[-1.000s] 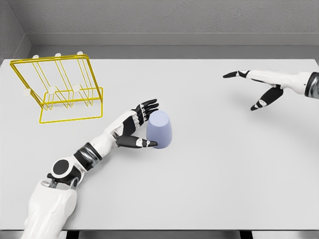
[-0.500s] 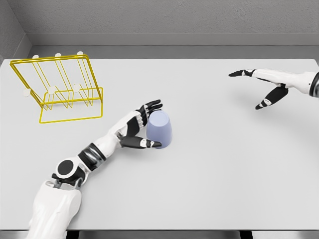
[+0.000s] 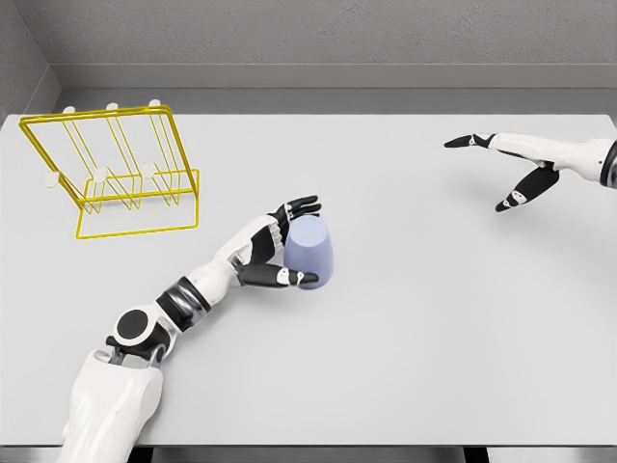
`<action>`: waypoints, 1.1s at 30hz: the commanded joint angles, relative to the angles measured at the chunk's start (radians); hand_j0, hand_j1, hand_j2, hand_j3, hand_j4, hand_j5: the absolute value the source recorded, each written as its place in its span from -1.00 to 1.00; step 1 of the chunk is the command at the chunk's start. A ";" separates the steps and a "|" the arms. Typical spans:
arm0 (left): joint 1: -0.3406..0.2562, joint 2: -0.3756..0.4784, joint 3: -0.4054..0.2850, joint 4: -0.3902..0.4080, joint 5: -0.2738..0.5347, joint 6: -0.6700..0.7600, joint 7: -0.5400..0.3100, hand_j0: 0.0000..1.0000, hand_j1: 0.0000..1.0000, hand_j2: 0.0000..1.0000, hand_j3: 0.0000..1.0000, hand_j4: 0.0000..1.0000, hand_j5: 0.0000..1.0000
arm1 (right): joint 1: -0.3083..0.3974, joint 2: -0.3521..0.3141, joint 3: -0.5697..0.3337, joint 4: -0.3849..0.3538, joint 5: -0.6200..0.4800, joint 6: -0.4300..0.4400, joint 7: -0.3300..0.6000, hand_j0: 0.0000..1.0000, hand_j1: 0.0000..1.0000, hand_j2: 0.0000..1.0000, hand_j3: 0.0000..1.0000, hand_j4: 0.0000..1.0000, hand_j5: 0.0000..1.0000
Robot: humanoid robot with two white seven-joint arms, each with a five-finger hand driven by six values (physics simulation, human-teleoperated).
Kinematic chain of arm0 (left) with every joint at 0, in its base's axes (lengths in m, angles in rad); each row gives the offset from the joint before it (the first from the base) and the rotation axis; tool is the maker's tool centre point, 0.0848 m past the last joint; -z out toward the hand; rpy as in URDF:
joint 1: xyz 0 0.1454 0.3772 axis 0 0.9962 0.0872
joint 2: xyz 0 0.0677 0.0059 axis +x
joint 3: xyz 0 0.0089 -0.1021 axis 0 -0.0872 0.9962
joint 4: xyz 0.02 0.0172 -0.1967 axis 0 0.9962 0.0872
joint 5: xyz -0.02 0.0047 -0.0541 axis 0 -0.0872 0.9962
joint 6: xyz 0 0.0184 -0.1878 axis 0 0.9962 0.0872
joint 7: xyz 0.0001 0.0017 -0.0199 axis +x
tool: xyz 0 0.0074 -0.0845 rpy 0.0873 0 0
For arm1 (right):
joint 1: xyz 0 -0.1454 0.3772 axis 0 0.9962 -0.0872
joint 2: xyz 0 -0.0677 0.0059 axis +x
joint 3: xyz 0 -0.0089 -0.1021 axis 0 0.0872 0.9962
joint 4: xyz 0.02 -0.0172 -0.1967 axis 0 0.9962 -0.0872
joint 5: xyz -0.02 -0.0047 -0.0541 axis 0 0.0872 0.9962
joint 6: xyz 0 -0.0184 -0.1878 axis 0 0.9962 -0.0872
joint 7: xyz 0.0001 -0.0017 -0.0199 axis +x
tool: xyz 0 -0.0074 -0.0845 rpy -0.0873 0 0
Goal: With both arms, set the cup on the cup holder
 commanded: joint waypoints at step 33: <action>0.049 -0.002 0.040 -0.109 -0.011 -0.002 0.000 -0.09 -0.09 -0.09 -0.09 -0.09 -0.09 | -0.002 -0.003 -0.004 0.009 -0.007 0.002 0.000 1.00 1.00 1.00 1.00 1.00 1.00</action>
